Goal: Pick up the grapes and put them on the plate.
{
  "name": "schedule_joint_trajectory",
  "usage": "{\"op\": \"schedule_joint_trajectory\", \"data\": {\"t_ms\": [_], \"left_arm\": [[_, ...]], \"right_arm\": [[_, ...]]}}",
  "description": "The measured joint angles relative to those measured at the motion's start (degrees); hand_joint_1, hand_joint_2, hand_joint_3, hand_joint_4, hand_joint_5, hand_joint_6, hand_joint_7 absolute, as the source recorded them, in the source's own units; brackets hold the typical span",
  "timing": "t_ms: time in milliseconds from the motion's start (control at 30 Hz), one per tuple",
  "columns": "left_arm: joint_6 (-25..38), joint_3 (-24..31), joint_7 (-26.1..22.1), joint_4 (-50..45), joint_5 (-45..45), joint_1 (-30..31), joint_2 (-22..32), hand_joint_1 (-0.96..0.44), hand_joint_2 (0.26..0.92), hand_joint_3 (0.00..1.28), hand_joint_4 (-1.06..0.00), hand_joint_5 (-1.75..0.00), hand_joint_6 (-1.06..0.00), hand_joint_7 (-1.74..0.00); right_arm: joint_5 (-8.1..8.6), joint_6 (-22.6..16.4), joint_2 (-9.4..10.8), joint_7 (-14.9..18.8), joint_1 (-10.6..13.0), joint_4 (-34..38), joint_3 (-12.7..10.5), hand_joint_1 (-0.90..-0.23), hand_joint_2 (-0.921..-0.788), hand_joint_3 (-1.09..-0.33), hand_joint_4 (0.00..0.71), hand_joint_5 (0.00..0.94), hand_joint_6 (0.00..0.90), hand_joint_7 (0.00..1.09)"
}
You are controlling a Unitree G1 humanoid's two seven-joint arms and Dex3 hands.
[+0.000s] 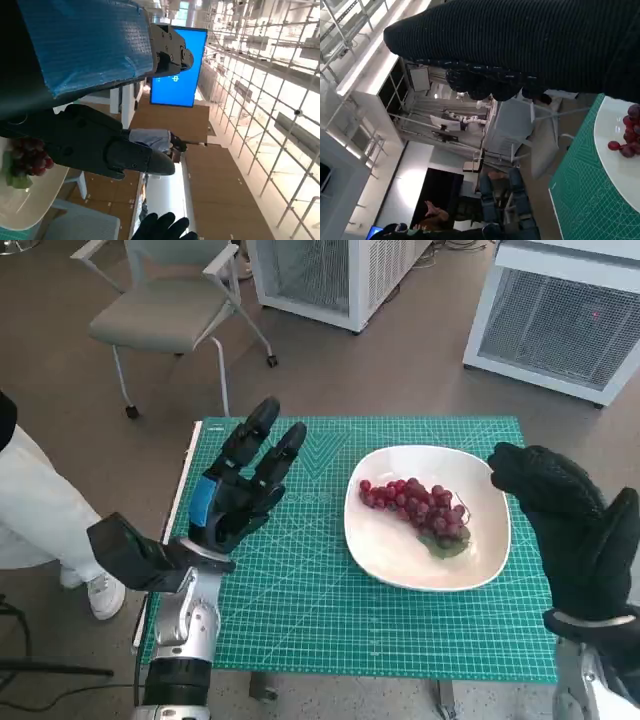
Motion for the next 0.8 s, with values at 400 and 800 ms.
{"op": "schedule_joint_trajectory", "data": {"t_ms": [400,800], "left_arm": [[-3.73,-1.68,-2.94,-0.81,2.57,2.62,2.64,-0.29,0.825,0.0,0.0,0.0,0.0,0.0],[-3.62,-3.75,-2.18,-3.05,3.31,4.29,4.63,-0.34,0.817,0.0,0.0,0.0,0.0,0.0]], "right_arm": [[0.14,0.01,-0.11,0.21,-0.02,0.23,-0.19,-0.539,-0.921,-0.558,0.338,0.309,0.175,0.85],[0.16,0.65,-0.18,0.21,-0.02,0.19,-0.24,-0.536,-0.921,-0.56,0.343,0.316,0.175,0.86]]}}
